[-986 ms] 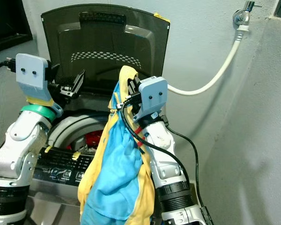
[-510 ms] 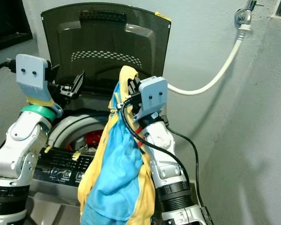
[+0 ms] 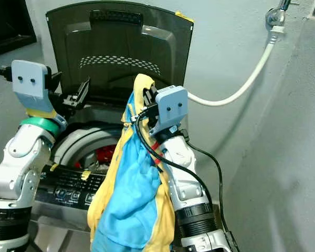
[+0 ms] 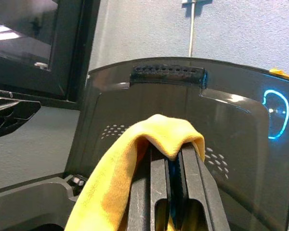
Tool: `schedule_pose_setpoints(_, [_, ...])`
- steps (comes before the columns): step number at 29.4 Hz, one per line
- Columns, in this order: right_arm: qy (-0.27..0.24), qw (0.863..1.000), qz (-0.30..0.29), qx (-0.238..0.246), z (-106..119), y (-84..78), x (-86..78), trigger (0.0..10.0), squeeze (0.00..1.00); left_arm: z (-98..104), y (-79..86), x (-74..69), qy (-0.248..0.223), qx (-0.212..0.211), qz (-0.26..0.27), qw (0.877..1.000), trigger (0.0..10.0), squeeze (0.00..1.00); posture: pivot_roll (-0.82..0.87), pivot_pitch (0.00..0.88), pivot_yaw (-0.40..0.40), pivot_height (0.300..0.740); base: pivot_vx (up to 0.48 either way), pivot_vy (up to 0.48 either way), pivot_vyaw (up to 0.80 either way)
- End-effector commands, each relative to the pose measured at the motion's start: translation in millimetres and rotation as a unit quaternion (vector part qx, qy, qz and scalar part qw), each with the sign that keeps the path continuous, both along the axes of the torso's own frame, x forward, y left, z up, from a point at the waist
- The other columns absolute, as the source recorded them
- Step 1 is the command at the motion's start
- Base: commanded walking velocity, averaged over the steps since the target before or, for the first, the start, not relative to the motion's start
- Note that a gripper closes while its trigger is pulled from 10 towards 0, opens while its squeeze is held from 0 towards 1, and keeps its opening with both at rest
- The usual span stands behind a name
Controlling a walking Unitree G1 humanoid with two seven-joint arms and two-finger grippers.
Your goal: Clothes washing
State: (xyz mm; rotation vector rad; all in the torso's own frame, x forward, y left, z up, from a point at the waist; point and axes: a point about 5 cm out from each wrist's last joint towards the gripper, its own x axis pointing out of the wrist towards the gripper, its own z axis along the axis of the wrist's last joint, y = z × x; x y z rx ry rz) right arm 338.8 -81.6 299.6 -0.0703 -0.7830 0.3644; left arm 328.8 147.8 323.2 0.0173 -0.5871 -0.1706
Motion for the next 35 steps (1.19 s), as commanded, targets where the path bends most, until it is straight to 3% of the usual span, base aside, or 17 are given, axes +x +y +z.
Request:
schedule_pose_setpoints(1, [0.002, 1.000, -0.003, 0.007, -0.8, -0.9, 0.0, 10.0, 0.00, -1.4, 2.4, 1.9, 0.007, -0.001, 0.006, 1.000, 10.0, 0.00, 0.03, 0.020, 0.040, 0.740, 0.000, 0.480, 0.00])
schedule_pose_setpoints(4, [0.002, 1.000, -0.003, 0.007, -0.8, -0.9, 0.1, 10.0, 0.00, -1.3, 2.5, 2.0, 0.007, 0.000, 0.008, 1.000, 10.0, 0.00, 0.03, 0.020, 0.040, 0.740, 0.000, 0.440, 0.00])
schedule_pose_setpoints(8, [0.002, 1.000, -0.003, 0.007, -0.4, -0.6, 0.5, 10.0, 0.00, -0.7, 2.9, 2.5, 0.006, 0.017, 0.017, 1.000, 10.0, 0.00, 0.03, 0.024, 0.042, 0.740, 0.000, 0.000, 0.00])
schedule_pose_setpoints(30, [-0.003, 1.000, -0.009, 0.009, 0.2, -0.9, -0.9, 10.0, 0.00, -2.4, 1.2, 3.6, 0.010, 0.013, 0.011, 1.000, 10.0, 0.00, 0.02, 0.031, 0.047, 0.740, 0.000, 0.000, 0.00])
schedule_pose_setpoints(33, [-0.040, 0.999, 0.012, 0.001, 21.2, 9.4, -3.2, 10.0, 0.00, -8.2, -4.5, 4.9, 0.025, 0.034, -0.012, 0.999, 10.0, 0.00, 0.02, 0.032, 0.056, 0.740, 0.000, 0.000, 0.00])
schedule_pose_setpoints(35, [-0.084, 0.996, 0.043, 0.004, 53.7, 20.2, -5.1, 10.0, 0.00, -18.0, -19.7, -3.2, 0.043, 0.078, -0.100, 0.991, 10.0, 0.00, 0.02, 0.032, 0.056, 0.740, 0.000, 0.000, 0.00])
